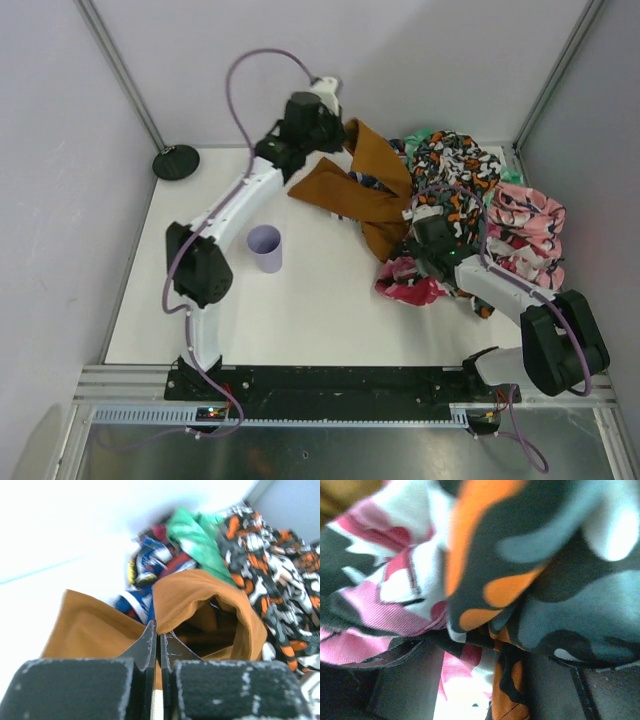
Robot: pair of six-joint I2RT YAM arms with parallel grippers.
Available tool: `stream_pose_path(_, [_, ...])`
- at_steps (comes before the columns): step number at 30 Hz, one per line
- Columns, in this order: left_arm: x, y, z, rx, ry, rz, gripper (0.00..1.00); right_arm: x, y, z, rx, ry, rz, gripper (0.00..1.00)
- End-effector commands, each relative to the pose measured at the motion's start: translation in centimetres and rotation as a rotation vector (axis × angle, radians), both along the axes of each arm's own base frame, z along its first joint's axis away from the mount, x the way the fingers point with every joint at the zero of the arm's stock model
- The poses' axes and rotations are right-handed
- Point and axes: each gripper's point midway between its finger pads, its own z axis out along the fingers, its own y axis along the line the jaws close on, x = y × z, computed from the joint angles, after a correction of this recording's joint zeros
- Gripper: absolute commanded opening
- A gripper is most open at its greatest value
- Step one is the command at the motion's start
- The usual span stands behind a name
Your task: Pick out a specific cloth from the pile
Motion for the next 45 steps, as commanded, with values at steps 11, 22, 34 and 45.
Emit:
stream_pose_path(11, [-9.5,23.7,35.0,-0.012,-0.780,0.617,0.01,-2.0,-10.7,0.1,0.045,-0.011,-0.501,0.62])
stream_pose_path(22, [-10.3,22.8,34.8,-0.054,-0.764,0.549,0.01,-0.8,-8.2,1.6,0.090,-0.052,-0.396,0.64])
stream_pose_path(34, [-6.0,14.9,25.8,-0.070,-0.543,0.280,0.01,1.1,-4.5,5.4,0.216,-0.194,-0.237,0.68])
stream_pose_path(45, [-7.2,5.6,3.7,0.027,-0.065,0.109,0.01,4.2,5.1,13.7,0.487,-0.471,0.133,0.77])
